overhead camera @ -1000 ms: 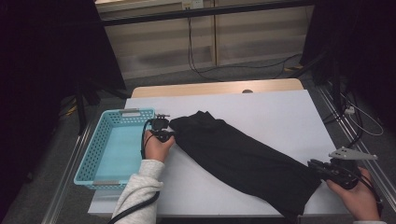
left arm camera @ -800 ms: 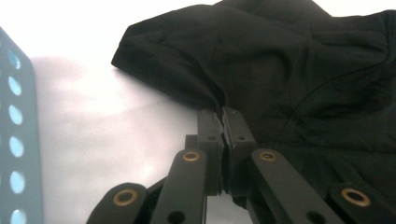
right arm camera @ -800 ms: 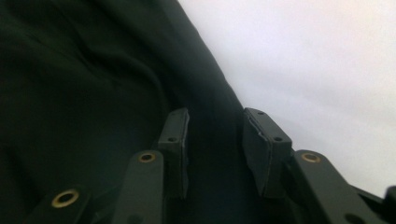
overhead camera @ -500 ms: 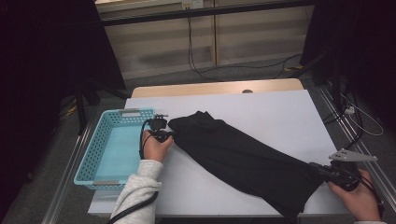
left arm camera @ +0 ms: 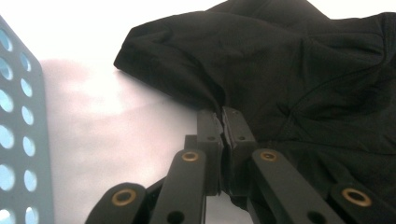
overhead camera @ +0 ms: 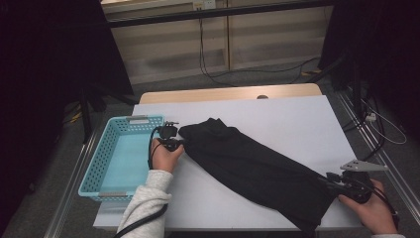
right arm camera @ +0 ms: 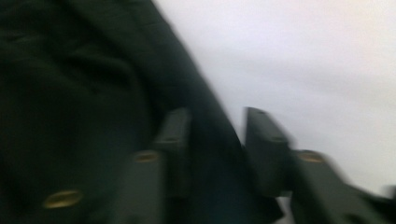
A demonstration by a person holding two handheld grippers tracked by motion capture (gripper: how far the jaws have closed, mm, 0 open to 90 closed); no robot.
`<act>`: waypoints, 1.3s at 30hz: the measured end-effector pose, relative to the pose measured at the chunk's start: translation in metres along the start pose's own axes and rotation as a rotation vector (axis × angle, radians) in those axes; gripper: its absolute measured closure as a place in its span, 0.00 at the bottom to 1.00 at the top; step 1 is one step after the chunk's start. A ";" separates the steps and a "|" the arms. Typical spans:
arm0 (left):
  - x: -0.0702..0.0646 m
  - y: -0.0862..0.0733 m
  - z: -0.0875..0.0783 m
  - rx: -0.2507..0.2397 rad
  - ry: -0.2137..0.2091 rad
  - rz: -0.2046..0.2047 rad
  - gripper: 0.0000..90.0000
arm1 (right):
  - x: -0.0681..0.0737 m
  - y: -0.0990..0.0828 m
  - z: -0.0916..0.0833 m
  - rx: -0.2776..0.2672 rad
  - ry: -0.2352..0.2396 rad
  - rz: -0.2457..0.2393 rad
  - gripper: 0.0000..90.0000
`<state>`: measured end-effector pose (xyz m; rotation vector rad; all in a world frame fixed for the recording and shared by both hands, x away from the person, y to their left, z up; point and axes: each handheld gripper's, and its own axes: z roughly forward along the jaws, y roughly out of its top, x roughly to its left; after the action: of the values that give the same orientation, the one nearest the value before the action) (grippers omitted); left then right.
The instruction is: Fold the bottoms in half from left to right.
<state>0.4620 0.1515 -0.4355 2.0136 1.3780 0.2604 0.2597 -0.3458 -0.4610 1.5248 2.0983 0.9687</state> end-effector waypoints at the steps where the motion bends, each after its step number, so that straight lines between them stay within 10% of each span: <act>1: 0.000 0.000 0.000 -0.004 0.001 0.002 0.96 | 0.001 0.000 0.000 0.004 0.017 0.002 0.82; 5: 0.000 0.000 -0.002 -0.009 0.000 0.007 0.93 | 0.001 0.001 -0.001 0.020 0.065 -0.006 0.98; 11: -0.001 0.006 -0.009 -0.054 0.005 0.044 0.73 | -0.025 -0.003 -0.022 0.015 -0.044 0.035 0.98; 18: -0.005 0.017 0.010 -0.070 -0.011 0.100 0.52 | -0.018 0.007 -0.019 -0.043 -0.056 0.016 0.69; 32: 0.002 0.019 0.041 0.001 0.066 0.158 0.60 | 0.022 0.022 0.002 -0.065 0.063 -0.060 0.47; 39: -0.002 0.019 0.034 0.068 0.039 0.111 0.92 | 0.030 0.024 0.006 -0.070 0.081 -0.073 0.45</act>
<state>0.4925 0.1312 -0.4488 2.1554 1.3159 0.3074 0.2693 -0.3114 -0.4457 1.3874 2.1361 1.0822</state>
